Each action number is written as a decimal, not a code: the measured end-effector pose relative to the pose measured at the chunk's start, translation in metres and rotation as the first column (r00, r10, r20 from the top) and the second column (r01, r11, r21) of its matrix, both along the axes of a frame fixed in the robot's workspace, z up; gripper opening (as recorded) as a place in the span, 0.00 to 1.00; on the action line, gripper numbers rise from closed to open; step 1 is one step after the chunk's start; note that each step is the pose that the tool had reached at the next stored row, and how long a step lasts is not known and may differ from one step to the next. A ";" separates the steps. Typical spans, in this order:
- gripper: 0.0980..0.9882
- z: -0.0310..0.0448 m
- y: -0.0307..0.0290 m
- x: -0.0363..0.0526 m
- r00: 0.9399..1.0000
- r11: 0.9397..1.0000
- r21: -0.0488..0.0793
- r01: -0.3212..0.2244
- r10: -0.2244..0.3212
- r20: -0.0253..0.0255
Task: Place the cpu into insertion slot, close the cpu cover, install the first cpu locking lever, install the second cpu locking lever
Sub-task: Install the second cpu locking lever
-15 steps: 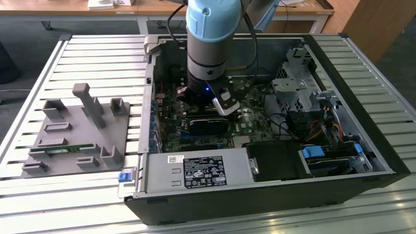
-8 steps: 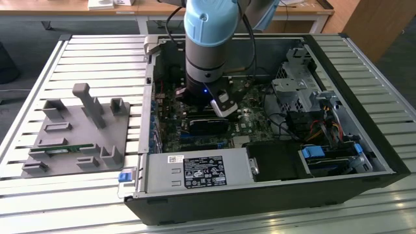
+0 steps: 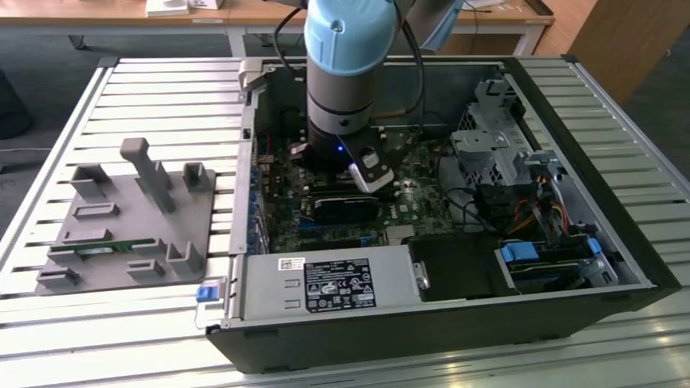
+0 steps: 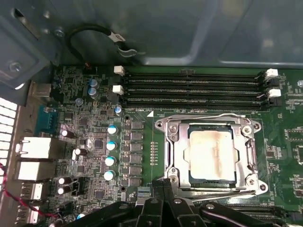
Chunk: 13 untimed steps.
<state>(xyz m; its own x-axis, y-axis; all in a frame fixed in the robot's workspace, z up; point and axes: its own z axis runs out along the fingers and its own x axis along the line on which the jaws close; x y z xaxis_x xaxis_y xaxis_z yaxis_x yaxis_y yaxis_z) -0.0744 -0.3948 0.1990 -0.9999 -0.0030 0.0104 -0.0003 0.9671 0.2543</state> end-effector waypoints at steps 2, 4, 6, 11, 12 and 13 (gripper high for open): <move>0.01 0.0029 0.0000 0.0000 1.000 1.000 0.000 0.000 0.000 0.000; 0.01 0.0036 -0.0002 0.0000 1.000 1.000 0.000 0.000 0.000 0.000; 0.01 0.0036 -0.0010 0.0000 1.000 1.000 0.000 0.000 0.000 0.000; 0.01 0.0037 -0.0044 0.0000 1.000 1.000 0.000 0.000 0.000 0.000; 0.01 0.0037 -0.0051 0.0000 1.000 1.000 0.000 0.000 0.000 0.000; 0.01 0.0037 -0.0056 0.0000 1.000 1.000 0.000 0.000 0.000 0.000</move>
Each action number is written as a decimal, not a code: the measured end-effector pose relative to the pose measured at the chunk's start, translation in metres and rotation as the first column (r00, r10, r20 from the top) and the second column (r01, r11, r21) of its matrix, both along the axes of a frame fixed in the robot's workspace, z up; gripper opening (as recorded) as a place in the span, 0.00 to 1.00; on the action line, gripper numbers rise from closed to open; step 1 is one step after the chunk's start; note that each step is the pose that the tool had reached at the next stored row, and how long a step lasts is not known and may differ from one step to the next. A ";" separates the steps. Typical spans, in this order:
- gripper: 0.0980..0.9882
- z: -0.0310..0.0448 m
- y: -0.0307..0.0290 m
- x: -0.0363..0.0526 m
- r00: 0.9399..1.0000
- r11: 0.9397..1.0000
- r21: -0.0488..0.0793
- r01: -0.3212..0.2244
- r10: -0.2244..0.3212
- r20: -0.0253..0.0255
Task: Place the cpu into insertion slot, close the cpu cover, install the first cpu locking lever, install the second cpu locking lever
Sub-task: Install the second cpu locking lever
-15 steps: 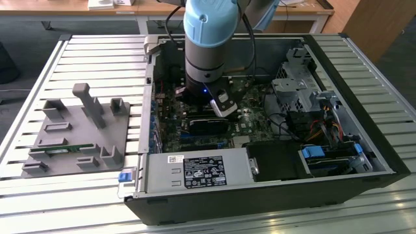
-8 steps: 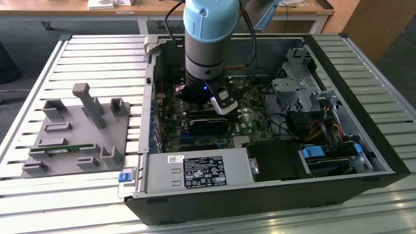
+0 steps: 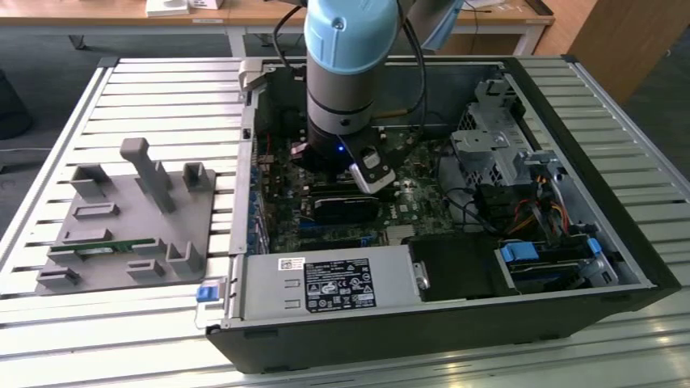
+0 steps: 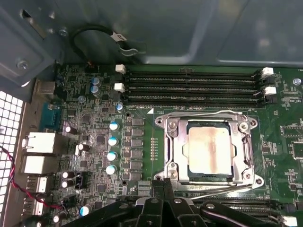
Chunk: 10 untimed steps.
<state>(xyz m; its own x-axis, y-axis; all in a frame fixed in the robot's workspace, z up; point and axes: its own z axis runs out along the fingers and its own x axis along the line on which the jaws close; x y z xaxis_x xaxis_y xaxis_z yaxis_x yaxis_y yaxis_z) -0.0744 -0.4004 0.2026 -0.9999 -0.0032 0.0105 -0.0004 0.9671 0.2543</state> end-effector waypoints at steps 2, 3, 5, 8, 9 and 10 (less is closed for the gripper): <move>0.01 0.0000 -0.0007 -0.0001 1.000 1.000 0.000 0.000 0.000 0.000; 0.01 0.0000 -0.0009 0.0000 1.000 1.000 0.000 0.000 0.000 0.000; 0.01 0.0000 -0.0015 0.0000 1.000 1.000 0.000 0.000 0.000 0.000; 0.01 0.0000 -0.0024 0.0000 1.000 1.000 0.000 0.000 0.000 0.000; 0.01 0.0000 -0.0028 0.0000 1.000 1.000 0.002 0.000 0.000 0.000; 0.01 0.0000 -0.0030 0.0000 1.000 1.000 0.004 0.000 0.000 0.000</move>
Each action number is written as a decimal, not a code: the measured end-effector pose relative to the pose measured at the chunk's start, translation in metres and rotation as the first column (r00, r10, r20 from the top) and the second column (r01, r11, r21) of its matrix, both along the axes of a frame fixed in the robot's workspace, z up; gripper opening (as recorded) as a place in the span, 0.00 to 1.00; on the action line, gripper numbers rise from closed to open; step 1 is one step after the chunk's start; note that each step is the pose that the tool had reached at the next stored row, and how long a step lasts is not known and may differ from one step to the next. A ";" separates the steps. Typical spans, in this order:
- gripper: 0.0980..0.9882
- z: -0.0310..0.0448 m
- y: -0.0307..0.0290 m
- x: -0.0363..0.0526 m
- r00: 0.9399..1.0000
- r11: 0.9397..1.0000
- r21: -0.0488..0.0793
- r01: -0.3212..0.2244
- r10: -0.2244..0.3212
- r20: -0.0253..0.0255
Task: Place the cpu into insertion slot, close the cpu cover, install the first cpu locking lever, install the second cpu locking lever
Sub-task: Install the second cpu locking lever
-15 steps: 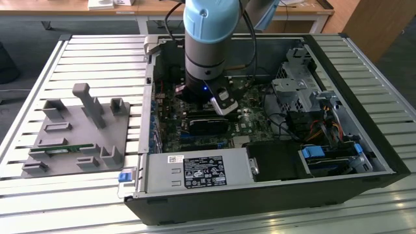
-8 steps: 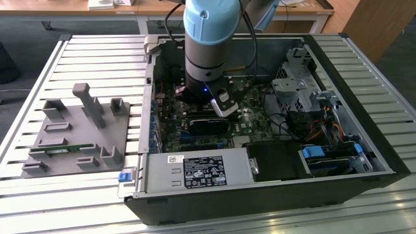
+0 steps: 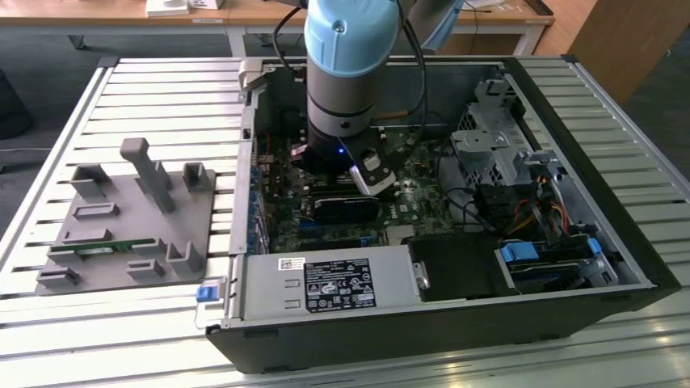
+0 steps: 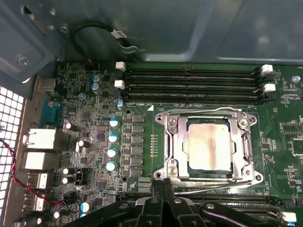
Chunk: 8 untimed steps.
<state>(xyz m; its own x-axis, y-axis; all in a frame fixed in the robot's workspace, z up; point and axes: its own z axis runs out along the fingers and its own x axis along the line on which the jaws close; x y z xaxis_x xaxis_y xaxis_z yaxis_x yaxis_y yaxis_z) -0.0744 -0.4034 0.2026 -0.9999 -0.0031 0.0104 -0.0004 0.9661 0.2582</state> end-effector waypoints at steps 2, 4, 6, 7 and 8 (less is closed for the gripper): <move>0.01 -0.0005 -0.0001 0.0000 1.000 1.000 0.007 0.000 0.000 0.000; 0.01 -0.0014 -0.0003 0.0000 1.000 1.000 0.019 0.000 0.000 0.000; 0.01 -0.0024 -0.0008 0.0000 1.000 1.000 0.027 0.000 0.000 0.000; 0.01 -0.0036 -0.0014 0.0000 1.000 1.000 0.030 0.000 0.000 0.000; 0.01 -0.0047 -0.0023 0.0000 1.000 0.999 0.032 0.000 0.000 0.000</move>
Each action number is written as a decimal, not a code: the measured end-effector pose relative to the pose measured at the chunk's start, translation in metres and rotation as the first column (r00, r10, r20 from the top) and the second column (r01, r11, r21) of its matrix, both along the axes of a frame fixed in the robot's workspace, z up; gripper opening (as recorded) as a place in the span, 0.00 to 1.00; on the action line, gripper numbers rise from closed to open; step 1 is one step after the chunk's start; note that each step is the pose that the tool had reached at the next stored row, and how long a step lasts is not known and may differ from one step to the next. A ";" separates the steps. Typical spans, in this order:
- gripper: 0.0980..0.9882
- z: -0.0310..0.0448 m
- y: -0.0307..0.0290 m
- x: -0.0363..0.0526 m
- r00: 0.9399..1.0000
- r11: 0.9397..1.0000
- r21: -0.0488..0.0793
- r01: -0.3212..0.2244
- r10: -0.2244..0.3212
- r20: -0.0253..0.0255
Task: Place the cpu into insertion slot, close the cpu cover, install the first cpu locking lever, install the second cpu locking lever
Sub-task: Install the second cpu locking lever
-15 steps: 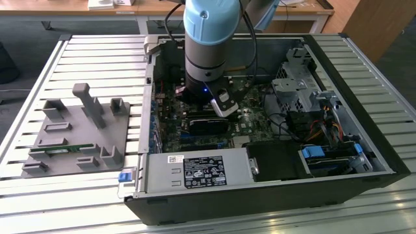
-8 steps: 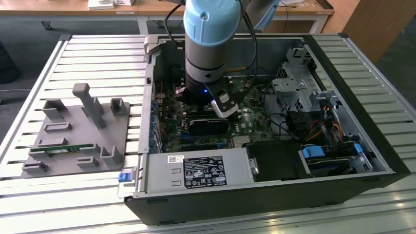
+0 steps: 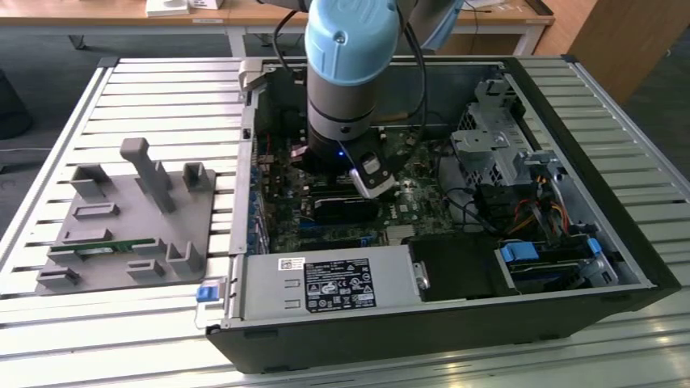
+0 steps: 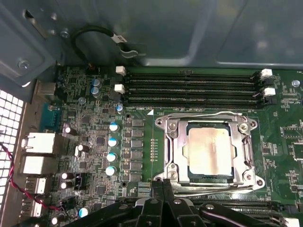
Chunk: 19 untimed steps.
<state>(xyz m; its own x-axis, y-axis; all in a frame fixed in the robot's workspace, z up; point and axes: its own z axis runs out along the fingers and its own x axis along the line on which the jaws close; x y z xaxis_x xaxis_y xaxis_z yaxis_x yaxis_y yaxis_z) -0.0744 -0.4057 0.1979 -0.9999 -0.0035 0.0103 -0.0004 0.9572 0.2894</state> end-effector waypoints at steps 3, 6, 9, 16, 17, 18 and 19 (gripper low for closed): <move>0.01 -0.0017 -0.0007 0.0000 1.000 1.000 0.003 0.000 0.000 0.000; 0.01 -0.0021 -0.0008 0.0000 1.000 1.000 0.007 0.000 0.000 0.000; 0.01 -0.0025 -0.0008 0.0000 1.000 1.000 0.011 0.000 0.000 0.000; 0.01 -0.0054 -0.0008 -0.0001 1.000 1.000 0.015 0.000 0.000 0.000; 0.01 -0.0058 -0.0008 0.0000 1.000 1.000 0.016 0.000 0.000 0.000; 0.01 -0.0059 -0.0008 0.0000 1.000 1.000 0.016 0.000 0.000 0.000; 0.01 -0.0060 -0.0007 -0.0001 1.000 1.000 0.017 0.000 0.000 0.000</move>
<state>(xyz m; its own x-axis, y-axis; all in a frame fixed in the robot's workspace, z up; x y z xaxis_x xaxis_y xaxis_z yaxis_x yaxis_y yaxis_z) -0.0745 -0.4065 0.1919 -0.9999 -0.0037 0.0103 -0.0003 0.9521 0.3057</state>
